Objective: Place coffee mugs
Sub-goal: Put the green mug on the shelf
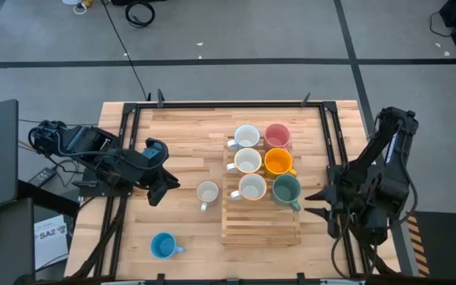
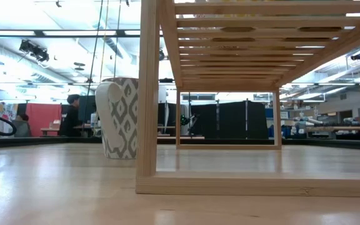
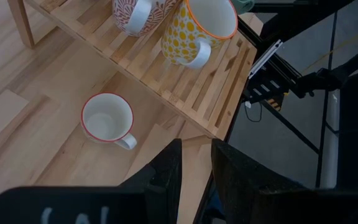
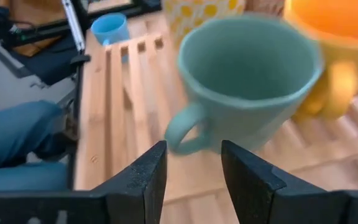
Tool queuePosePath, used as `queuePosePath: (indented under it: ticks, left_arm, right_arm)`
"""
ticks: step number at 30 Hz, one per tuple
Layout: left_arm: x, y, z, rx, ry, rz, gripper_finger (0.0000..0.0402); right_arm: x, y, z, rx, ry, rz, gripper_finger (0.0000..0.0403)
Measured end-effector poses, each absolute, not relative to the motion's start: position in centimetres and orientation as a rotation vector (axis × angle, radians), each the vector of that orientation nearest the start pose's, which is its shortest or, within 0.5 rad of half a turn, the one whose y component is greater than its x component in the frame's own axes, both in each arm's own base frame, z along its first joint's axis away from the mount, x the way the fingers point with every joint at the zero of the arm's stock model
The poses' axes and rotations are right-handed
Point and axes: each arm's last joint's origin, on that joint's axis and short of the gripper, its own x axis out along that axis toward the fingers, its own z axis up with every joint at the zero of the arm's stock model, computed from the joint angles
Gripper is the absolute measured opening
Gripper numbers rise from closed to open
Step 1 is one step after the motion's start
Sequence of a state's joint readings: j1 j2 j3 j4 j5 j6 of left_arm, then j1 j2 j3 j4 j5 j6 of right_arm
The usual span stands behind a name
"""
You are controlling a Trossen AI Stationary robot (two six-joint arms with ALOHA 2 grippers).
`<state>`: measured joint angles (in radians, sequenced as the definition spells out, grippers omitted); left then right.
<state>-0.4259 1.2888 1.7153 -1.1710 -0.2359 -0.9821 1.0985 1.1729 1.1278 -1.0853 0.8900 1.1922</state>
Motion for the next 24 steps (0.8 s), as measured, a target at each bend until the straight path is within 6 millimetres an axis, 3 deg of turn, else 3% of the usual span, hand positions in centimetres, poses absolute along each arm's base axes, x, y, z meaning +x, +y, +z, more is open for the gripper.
queuePosePath:
  ticks: [13,24]
  left_arm:
    - [19.9,-8.3,44.8,-0.697,0.72,0.177,0.0091]
    - [19.9,-8.3,44.8,-0.697,0.721,0.176,0.0091]
  right_arm:
    - [11.8,14.5,31.3,0.038,0.613,-0.357,0.0158]
    - [13.3,13.1,31.3,0.037,0.593,-0.466,0.0158]
